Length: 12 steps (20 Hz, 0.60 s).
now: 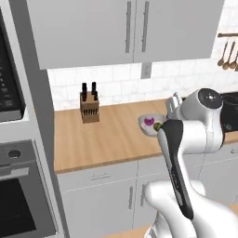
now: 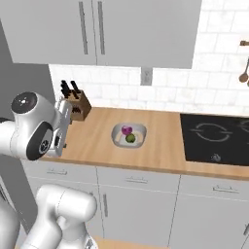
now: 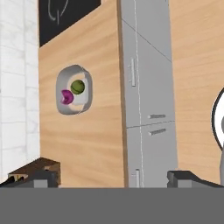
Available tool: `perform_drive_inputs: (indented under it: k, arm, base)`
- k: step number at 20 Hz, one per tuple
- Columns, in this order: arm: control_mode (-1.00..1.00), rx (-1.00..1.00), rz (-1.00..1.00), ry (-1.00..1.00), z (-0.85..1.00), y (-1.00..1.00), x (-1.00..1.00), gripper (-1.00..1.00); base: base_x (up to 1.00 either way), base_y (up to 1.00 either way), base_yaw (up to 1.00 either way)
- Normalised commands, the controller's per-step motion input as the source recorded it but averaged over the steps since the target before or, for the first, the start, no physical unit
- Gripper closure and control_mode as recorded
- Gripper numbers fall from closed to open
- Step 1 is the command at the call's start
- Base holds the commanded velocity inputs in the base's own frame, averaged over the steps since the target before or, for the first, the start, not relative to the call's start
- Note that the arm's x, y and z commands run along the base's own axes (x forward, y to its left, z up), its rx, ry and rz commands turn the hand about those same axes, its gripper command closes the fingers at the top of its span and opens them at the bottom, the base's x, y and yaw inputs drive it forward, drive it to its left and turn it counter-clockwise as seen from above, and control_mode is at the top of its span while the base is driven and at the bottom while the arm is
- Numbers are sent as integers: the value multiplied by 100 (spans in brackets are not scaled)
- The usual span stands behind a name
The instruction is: Take the meat container that has the fish and place it on the second highest rack of the freezer. Then take the vegetable container that has the onion and lime and place it on the highest rack of the freezer.
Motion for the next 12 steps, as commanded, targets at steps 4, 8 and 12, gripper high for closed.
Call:
perform_drive_inputs:
  k: [4,8,12]
  arm:
    - [100,0,0,0,0,0,0,-100]
    - [100,0,0,0,0,0,0,-100]
    - [100,0,0,0,0,0,0,-100]
  base:
    - [47,-31,9]
    - [34,-40,3]
    - [36,-57,0]
